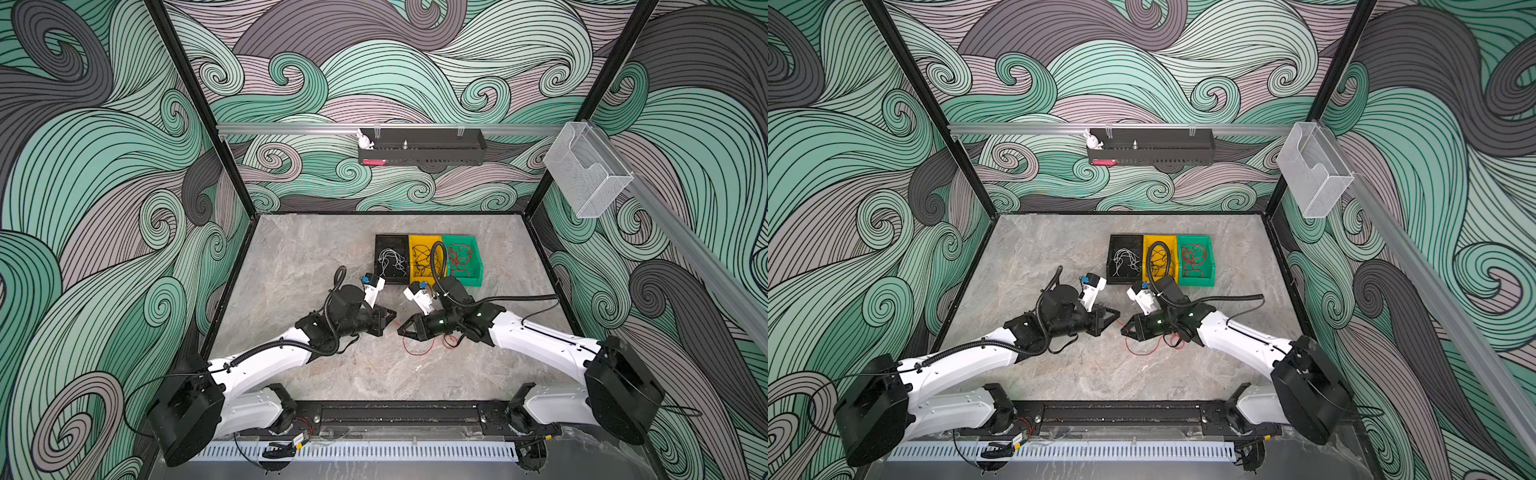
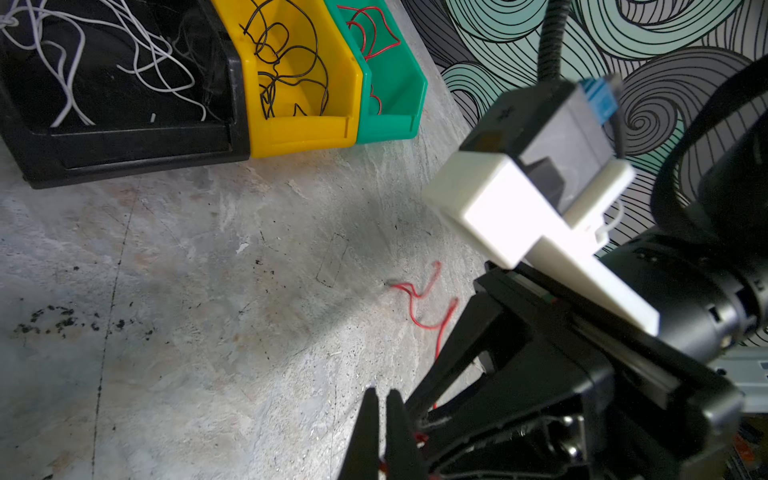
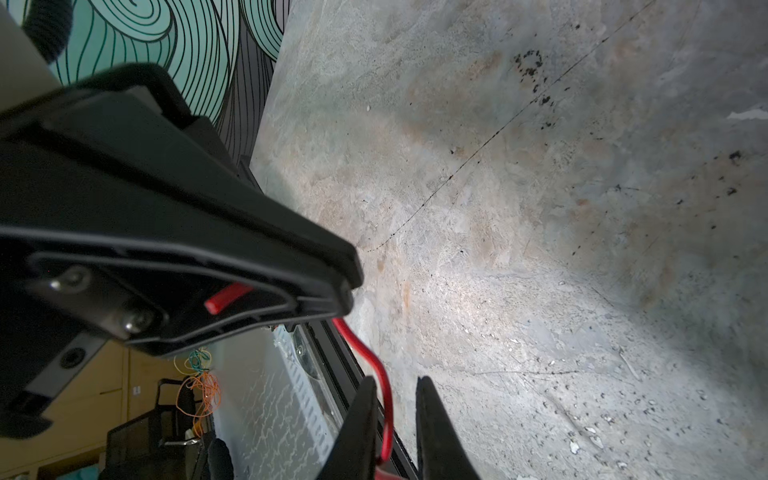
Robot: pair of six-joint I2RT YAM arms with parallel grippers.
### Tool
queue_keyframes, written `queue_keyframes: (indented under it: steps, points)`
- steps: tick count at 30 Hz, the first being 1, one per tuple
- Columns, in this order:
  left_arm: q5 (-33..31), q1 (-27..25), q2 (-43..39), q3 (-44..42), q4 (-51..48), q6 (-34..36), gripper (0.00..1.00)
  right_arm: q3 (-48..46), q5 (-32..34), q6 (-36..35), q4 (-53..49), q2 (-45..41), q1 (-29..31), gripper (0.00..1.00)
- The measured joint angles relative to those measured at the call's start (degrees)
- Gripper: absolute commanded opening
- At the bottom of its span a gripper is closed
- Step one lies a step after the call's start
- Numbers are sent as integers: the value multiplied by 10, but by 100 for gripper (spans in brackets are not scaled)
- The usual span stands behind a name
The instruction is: Untangle the cables
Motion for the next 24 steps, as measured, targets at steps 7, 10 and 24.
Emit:
queue_keyframes:
  steps: [7, 10, 24]
  points:
    - [-1, -1, -5, 1, -12, 6, 46, 0, 6, 1, -1, -11, -10, 3]
    - [-3, -1, -18, 2, -21, 7, 52, 0, 12, 0, -1, -28, -25, 2]
    - [-68, -1, -101, 3, -73, -2, 57, 66, 5, 33, 56, -69, -203, 3]
